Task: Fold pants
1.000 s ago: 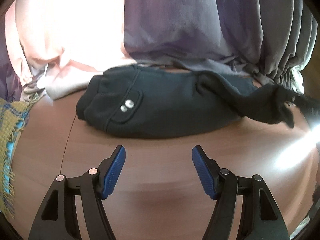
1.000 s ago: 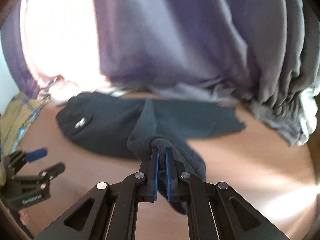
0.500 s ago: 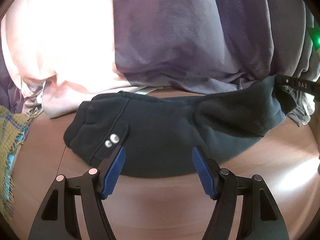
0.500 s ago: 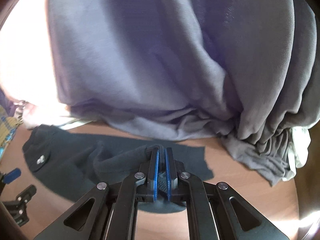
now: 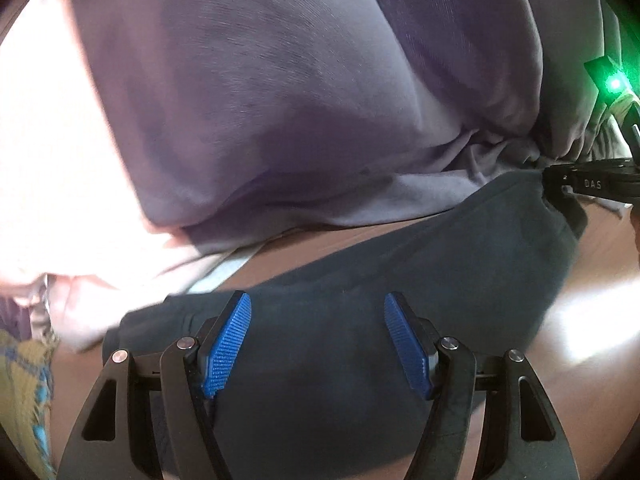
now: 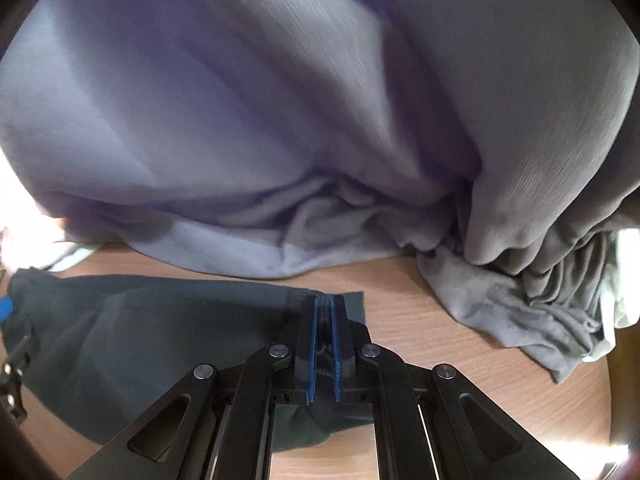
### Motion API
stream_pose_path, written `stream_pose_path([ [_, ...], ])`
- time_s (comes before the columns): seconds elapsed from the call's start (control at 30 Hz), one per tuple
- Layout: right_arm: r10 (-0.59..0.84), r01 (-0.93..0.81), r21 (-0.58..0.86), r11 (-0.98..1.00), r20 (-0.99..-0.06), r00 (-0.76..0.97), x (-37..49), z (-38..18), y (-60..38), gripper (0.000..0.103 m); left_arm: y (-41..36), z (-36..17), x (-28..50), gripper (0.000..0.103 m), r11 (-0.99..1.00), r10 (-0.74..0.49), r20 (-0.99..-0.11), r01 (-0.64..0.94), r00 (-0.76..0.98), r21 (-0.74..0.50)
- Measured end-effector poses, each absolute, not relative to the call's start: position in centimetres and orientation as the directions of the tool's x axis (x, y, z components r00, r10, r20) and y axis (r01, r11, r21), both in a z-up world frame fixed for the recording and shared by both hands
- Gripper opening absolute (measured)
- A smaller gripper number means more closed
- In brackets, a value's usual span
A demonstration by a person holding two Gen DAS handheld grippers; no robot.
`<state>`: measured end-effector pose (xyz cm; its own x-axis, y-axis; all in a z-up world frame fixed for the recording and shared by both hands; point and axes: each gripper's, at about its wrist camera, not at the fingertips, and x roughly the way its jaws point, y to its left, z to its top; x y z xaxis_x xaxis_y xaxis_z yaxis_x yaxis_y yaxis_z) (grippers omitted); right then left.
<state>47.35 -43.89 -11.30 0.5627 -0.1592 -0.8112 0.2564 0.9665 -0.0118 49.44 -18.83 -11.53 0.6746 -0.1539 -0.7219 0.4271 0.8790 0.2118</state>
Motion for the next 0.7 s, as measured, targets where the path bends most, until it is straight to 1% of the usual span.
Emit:
stream_pose_path([
  [0.13, -0.161, 0.262, -0.019, 0.965, -0.832, 0.530, 48.3, -13.1, -44.6, 0.007, -19.6, -12.7, 50.6, 0.069, 0.849, -0.192, -0.751, 0.491, 0.632, 0.196],
  [0.23, -0.173, 0.268, -0.036, 0.963, -0.844, 0.507, 49.0, -14.0, -44.8, 0.007, -19.5, -13.4, 52.0, 0.069, 0.828, -0.233, -0.782, 0.540, 0.578, 0.153],
  [0.3, -0.182, 0.276, -0.048, 0.960, -0.855, 0.486, 49.5, -14.7, -44.9, 0.007, -19.3, -13.6, 53.0, 0.068, 0.828, -0.237, -0.796, 0.545, 0.556, 0.134],
  [0.47, -0.238, 0.281, -0.118, 0.952, -0.865, 0.442, 50.1, -15.8, -44.1, 0.007, -18.7, -13.5, 54.9, 0.068, 0.805, -0.260, -0.821, 0.584, 0.508, 0.106],
  [0.53, -0.275, 0.263, -0.166, 0.950, -0.846, 0.457, 50.0, -15.4, -43.3, 0.011, -18.4, -13.1, 55.1, 0.068, 0.784, -0.291, -0.825, 0.615, 0.484, 0.084],
  [0.57, -0.306, 0.257, -0.203, 0.945, -0.825, 0.475, 49.8, -14.7, -42.7, 0.017, -18.2, -13.0, 55.3, 0.068, 0.776, -0.302, -0.827, 0.626, 0.474, 0.076],
  [0.6, -0.322, 0.247, -0.224, 0.943, -0.806, 0.496, 49.5, -14.1, -42.1, 0.027, -18.0, -12.9, 55.3, 0.068, 0.758, -0.320, -0.830, 0.649, 0.456, 0.064],
  [0.67, -0.316, 0.203, -0.244, 0.948, -0.777, 0.545, 49.0, -12.5, -40.6, 0.036, -17.8, -12.8, 55.5, 0.068, 0.721, -0.337, -0.841, 0.690, 0.422, 0.057],
  [0.7, -0.296, 0.168, -0.244, 0.955, -0.769, 0.567, 48.9, -11.8, -39.9, 0.036, -17.7, -12.9, 55.6, 0.068, 0.704, -0.344, -0.846, 0.708, 0.407, 0.054],
])
